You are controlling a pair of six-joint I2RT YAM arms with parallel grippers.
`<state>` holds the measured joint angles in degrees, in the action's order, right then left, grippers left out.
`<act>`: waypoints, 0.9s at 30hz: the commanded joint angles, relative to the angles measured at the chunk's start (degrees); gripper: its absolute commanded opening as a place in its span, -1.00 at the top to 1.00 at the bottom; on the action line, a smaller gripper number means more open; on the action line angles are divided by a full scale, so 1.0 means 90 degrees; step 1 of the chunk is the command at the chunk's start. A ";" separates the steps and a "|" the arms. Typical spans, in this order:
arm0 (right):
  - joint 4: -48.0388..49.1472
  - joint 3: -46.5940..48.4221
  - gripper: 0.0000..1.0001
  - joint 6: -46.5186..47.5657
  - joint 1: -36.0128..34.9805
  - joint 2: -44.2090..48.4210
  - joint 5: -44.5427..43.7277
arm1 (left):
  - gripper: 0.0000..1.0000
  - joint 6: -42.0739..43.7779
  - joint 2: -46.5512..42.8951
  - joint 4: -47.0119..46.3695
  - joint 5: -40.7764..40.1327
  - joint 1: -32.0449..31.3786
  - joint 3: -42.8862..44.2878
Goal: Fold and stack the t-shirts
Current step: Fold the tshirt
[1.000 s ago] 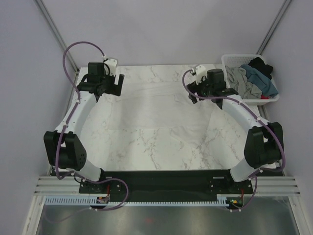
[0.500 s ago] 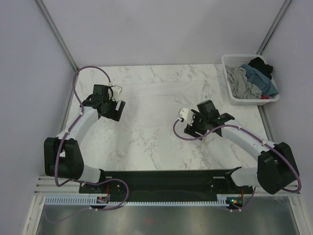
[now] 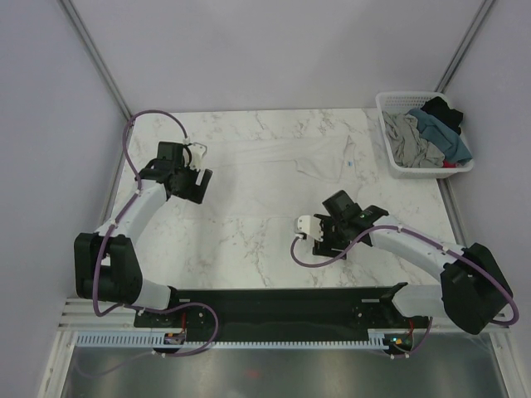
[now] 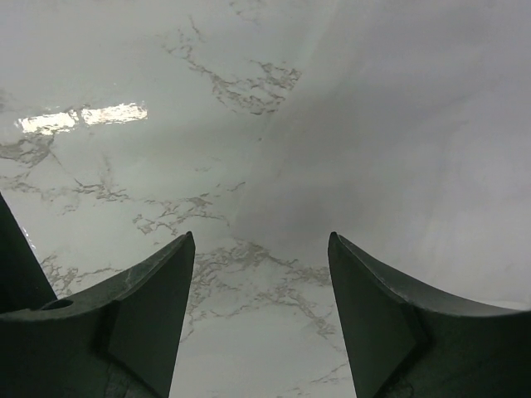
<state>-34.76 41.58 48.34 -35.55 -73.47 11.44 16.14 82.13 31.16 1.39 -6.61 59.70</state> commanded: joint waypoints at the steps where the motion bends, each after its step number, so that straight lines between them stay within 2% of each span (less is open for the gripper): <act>1: -0.0161 -0.0050 -0.47 0.0176 -0.0064 0.0009 -0.0070 | -0.86 0.0218 0.0044 -0.0112 -0.0135 -0.0017 0.0300; 12: 0.0474 -0.0411 -0.47 0.0254 -0.0103 -0.0391 -0.0588 | -0.86 0.0111 0.0132 -0.0015 -0.0105 -0.0017 0.0408; 20: 0.0864 -0.0372 -0.43 0.0157 -0.0103 -0.0733 -0.0646 | -0.87 -0.0094 0.0006 0.0083 -0.0086 -0.0008 0.0095; 22: 0.0933 -0.0401 -0.39 0.0157 -0.0103 -0.0762 -0.0695 | -0.87 -0.0153 -0.0043 0.0122 -0.0057 0.0022 -0.0031; 25: 0.1011 -0.0421 -0.18 0.0147 -0.0103 -0.0762 -0.0792 | -0.87 -0.0172 -0.0082 0.0171 -0.0134 0.0090 -0.0226; 27: 0.1011 -0.0421 0.03 0.0166 -0.0103 -0.0772 -0.0861 | -0.87 -0.0124 -0.0073 0.0171 -0.0359 0.0148 -0.0295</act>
<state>-28.03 38.74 49.36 -36.29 -78.85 6.04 15.90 83.07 31.83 0.84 -6.24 58.17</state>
